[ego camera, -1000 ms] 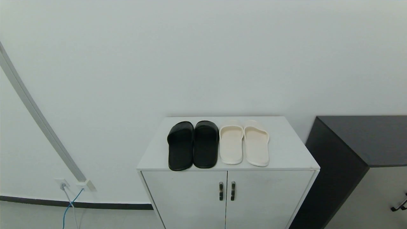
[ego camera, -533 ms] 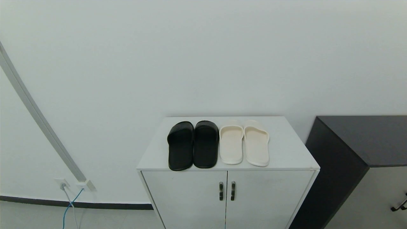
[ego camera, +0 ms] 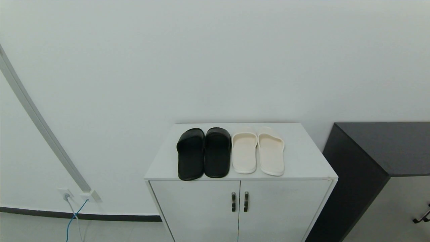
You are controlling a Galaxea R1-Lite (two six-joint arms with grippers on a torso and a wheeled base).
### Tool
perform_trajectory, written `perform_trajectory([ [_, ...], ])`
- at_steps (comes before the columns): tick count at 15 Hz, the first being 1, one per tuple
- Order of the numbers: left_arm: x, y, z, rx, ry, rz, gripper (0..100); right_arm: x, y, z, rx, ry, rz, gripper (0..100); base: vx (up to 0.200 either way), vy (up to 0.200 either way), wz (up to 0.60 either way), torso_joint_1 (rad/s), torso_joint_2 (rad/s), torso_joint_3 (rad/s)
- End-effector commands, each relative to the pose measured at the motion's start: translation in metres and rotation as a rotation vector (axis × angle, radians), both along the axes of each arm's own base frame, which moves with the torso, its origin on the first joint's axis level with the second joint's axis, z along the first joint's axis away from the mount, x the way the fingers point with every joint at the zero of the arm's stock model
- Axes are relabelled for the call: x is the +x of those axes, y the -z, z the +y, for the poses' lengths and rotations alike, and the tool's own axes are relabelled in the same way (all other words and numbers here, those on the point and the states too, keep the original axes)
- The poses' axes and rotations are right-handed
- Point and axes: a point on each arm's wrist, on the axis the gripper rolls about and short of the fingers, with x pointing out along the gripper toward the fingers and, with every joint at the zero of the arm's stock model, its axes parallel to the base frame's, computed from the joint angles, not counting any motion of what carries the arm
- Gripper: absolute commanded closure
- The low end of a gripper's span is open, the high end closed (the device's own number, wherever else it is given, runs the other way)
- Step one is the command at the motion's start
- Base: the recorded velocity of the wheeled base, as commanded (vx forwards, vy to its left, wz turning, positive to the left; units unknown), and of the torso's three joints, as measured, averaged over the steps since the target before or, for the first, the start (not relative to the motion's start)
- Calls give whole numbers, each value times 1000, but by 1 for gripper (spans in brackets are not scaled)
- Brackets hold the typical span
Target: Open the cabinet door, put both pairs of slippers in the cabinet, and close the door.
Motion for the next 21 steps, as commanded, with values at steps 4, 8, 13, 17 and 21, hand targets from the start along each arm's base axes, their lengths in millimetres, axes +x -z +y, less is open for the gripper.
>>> perform_trajectory([
  [4, 0, 0, 0, 0, -1, 1, 100, 71, -11, 32, 20, -116, 125, 0, 0, 0, 0, 0, 0, 0],
  [8, 0, 0, 0, 4, -1, 1, 100, 90, -22, 93, 53, -152, 178, 0, 0, 0, 0, 0, 0, 0],
  [13, 0, 0, 0, 3, 1, 3, 100, 141, -19, 173, 47, -82, 185, 0, 0, 0, 0, 0, 0, 0],
  [17, 0, 0, 0, 3, 1, 1, 100, 186, -3, 217, 38, 46, 184, 0, 0, 0, 0, 0, 0, 0],
  [21, 0, 0, 0, 3, 1, 1, 100, 242, 21, 250, 40, 163, 139, 0, 0, 0, 0, 0, 0, 0],
])
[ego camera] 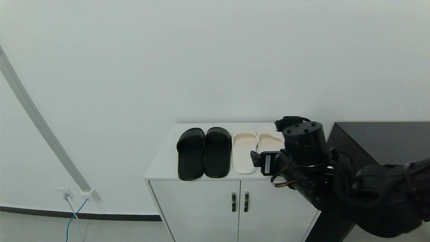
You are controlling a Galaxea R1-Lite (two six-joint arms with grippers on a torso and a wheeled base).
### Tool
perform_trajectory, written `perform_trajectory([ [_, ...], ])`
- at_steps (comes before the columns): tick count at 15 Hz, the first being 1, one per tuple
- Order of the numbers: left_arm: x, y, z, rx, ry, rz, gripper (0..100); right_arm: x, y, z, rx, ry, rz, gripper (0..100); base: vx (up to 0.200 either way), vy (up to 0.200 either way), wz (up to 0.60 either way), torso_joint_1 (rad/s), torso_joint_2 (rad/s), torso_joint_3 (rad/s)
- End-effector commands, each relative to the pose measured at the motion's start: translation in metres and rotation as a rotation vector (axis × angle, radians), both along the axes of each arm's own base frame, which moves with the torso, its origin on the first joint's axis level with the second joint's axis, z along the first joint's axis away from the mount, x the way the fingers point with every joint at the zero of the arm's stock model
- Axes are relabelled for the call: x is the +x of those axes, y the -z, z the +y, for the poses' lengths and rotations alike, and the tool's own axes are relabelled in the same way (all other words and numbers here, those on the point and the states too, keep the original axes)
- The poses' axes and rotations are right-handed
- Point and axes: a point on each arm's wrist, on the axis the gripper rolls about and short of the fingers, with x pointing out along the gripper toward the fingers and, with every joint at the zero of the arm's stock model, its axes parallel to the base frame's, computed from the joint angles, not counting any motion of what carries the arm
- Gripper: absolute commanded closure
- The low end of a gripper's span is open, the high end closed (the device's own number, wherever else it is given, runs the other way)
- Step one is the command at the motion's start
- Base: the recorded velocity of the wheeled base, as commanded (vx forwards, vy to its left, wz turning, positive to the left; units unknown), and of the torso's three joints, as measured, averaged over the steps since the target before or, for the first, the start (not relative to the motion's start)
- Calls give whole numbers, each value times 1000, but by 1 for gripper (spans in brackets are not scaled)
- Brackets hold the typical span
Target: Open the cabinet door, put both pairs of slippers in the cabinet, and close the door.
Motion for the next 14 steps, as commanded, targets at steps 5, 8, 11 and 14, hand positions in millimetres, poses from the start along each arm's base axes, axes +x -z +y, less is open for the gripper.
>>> perform_trajectory([
  [5, 0, 0, 0, -2, -1, 2, 100, 89, 60, 35, -39, 154, -11, 0, 0, 0, 0, 0, 0, 0],
  [8, 0, 0, 0, -2, -1, 2, 100, 113, 68, 40, -53, 199, -43, 0, 0, 0, 0, 0, 0, 0],
  [11, 0, 0, 0, -2, -1, 2, 100, 132, 71, 40, -69, 215, -83, 0, 0, 0, 0, 0, 0, 0],
  [14, 0, 0, 0, -2, -1, 2, 100, 144, 71, 41, -71, 225, -103, 0, 0, 0, 0, 0, 0, 0],
])
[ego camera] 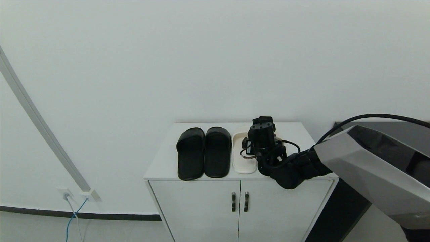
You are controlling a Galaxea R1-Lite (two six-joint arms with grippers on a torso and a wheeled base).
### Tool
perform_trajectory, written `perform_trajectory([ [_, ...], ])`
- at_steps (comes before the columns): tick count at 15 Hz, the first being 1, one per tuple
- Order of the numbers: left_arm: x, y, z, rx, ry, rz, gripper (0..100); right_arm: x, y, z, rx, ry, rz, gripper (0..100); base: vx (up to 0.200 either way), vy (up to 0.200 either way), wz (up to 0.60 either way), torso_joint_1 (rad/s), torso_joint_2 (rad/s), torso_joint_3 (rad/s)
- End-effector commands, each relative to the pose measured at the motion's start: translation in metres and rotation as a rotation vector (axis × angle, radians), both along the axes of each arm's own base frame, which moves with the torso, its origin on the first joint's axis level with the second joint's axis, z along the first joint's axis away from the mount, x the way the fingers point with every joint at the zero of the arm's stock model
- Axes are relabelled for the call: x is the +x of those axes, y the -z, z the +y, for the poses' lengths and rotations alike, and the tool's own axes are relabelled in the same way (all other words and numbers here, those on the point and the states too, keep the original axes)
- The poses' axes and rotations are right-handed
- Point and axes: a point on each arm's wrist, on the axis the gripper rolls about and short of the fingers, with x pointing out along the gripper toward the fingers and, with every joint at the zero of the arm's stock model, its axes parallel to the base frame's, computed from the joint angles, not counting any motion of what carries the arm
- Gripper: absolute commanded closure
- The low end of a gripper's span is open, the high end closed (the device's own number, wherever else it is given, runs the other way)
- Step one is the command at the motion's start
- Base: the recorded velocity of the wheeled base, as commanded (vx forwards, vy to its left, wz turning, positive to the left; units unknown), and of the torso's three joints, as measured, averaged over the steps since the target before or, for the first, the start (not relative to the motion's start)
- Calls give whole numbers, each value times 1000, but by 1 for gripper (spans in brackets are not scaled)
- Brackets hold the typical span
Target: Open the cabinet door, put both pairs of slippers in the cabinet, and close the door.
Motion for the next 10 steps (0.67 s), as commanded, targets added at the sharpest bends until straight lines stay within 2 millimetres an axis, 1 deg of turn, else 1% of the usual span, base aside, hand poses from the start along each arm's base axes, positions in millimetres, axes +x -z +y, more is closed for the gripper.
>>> perform_trajectory([
  [1, 0, 0, 0, 0, -2, 1, 100, 6, 6, 3, 2, 3, -3, 0, 0, 0, 0, 0, 0, 0],
  [3, 0, 0, 0, 0, -2, 1, 100, 7, 4, 3, -2, 2, -6, 0, 0, 0, 0, 0, 0, 0],
  [4, 0, 0, 0, 0, 0, 1, 100, 7, 5, 3, -4, 3, -5, 100, 0, 0, 0, 0, 0, 0],
  [7, 0, 0, 0, 0, -2, 1, 100, 6, 2, 2, -1, 3, -9, 100, 0, 0, 0, 0, 0, 0],
  [10, 0, 0, 0, -2, -2, 1, 100, 0, -11, -2, -5, 1, -19, 100, 0, 0, 0, 0, 0, 0],
])
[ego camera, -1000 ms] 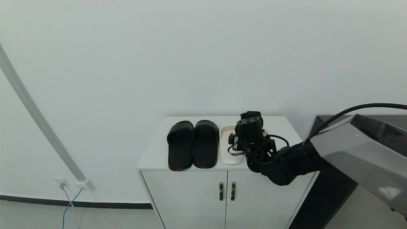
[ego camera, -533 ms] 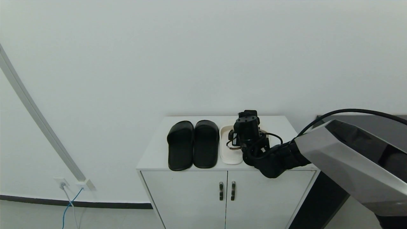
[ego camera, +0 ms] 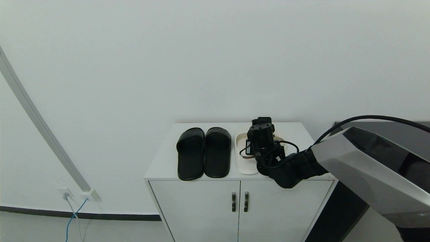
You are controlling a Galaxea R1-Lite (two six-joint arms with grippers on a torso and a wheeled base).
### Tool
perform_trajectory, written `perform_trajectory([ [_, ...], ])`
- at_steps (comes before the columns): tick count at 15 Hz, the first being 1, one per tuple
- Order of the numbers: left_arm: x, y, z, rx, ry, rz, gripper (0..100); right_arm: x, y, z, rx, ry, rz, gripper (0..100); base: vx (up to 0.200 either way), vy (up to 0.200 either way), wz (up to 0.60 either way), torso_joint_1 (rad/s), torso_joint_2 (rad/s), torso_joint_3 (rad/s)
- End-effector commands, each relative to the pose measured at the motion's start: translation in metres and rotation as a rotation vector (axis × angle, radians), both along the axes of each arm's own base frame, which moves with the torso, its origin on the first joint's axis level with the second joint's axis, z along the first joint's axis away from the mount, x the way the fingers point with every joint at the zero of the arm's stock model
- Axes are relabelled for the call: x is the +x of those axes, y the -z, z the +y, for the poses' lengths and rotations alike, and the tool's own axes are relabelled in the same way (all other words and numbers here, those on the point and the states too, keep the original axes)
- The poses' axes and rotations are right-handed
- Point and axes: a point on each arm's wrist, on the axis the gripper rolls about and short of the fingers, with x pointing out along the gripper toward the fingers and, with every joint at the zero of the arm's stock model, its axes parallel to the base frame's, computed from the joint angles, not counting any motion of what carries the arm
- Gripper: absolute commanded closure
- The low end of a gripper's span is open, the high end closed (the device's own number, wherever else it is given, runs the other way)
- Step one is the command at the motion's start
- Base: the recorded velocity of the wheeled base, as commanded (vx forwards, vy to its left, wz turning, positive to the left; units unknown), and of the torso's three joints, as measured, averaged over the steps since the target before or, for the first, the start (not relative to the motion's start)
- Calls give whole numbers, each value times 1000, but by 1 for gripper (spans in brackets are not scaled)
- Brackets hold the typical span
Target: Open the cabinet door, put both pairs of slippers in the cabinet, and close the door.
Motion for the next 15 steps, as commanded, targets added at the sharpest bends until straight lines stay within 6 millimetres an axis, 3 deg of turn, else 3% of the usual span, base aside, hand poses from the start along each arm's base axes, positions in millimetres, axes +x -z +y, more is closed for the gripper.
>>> perform_trajectory([
  [1, 0, 0, 0, -1, 0, 2, 100, -10, -20, -6, 13, -3, -19, 100, 0, 0, 0, 0, 0, 0],
  [5, 0, 0, 0, -1, 0, 2, 100, -57, -55, -22, 13, -74, -16, 100, 0, 0, 0, 0, 0, 0],
  [8, 0, 0, 0, 1, 0, 2, 100, -131, -75, -46, 28, -369, -2, 100, 0, 0, 0, 0, 0, 0],
  [11, 0, 0, 0, 1, 0, 2, 100, -185, -80, -74, 64, -678, -8, 100, 0, 0, 0, 0, 0, 0],
  [15, 0, 0, 0, 1, 0, 2, 100, -211, -67, -96, -43, -865, -55, 100, 0, 0, 0, 0, 0, 0],
])
